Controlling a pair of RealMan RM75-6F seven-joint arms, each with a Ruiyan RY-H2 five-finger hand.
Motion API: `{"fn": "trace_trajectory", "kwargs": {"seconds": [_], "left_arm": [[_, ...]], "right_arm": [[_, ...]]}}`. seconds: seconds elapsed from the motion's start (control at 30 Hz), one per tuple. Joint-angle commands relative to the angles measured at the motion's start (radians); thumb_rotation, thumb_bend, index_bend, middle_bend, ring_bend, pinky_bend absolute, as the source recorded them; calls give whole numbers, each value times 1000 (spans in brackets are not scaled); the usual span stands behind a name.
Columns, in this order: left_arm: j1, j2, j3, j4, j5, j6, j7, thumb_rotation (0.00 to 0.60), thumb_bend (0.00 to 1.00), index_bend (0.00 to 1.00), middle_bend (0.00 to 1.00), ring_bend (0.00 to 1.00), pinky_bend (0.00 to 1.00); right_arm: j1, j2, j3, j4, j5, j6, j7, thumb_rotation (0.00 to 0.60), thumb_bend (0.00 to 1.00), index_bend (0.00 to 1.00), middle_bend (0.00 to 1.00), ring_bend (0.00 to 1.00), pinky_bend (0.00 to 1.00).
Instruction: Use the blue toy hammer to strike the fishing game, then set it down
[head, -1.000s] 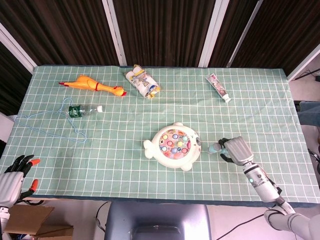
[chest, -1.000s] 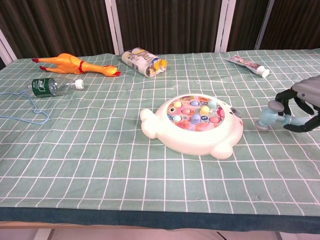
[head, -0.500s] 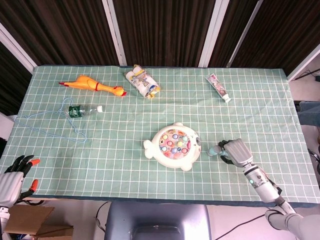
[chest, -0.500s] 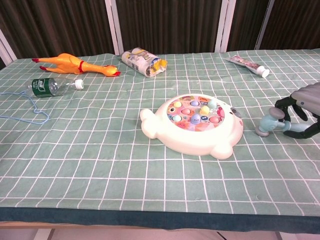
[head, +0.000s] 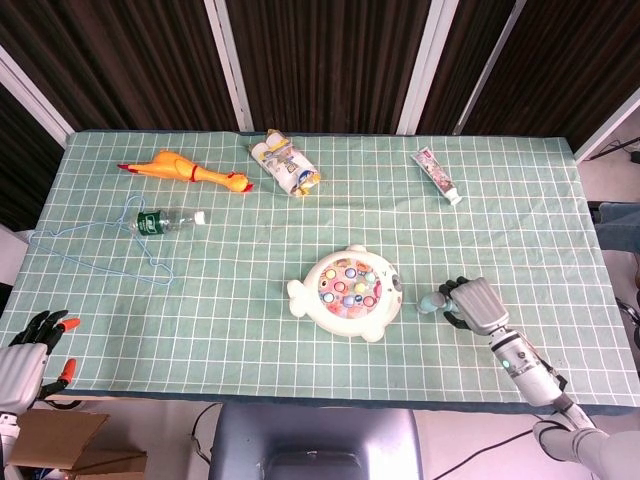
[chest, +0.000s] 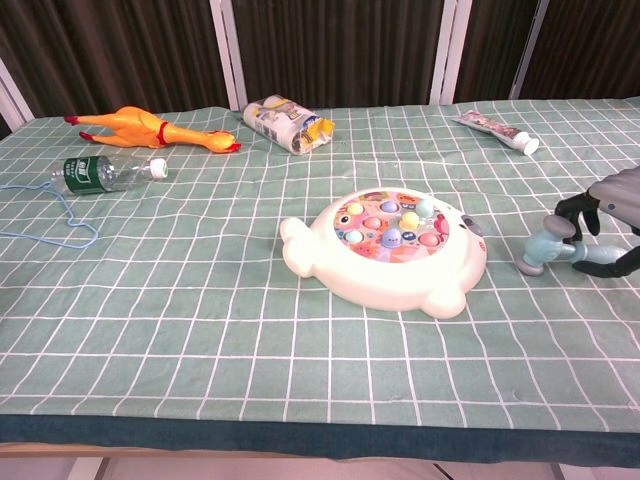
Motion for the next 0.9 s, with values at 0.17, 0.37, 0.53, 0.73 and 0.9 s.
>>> {"fn": "trace_trajectory", "kwargs": {"seconds": [0.17, 0.37, 0.53, 0.73, 0.9], "left_arm": [[0, 0, 0, 0, 1, 1, -1, 600, 444, 228, 109, 63, 252], [0, 1, 0, 0, 1, 1, -3, 600, 444, 228, 109, 63, 252], [1, 1, 1, 0, 2, 1, -3, 600, 444, 228, 110, 63, 252], [1, 1, 1, -2, 2, 2, -1, 600, 444, 228, 109, 63, 252], [6, 1, 3, -2, 13, 15, 2, 600, 444, 228, 109, 63, 252]], "right_arm": [[-6, 7, -1, -9, -2, 6, -6, 600, 408, 579, 571, 476, 849], [-12, 14, -1, -16, -1, 8, -6, 600, 369, 540, 539, 427, 832], [-19, 22, 2, -29, 4, 10, -14, 600, 325, 494, 496, 381, 798], [-45, 66, 13, -100, 12, 58, -26, 600, 276, 442, 442, 340, 760], [-105, 146, 55, -246, 50, 168, -71, 600, 266, 413, 412, 322, 710]]}}
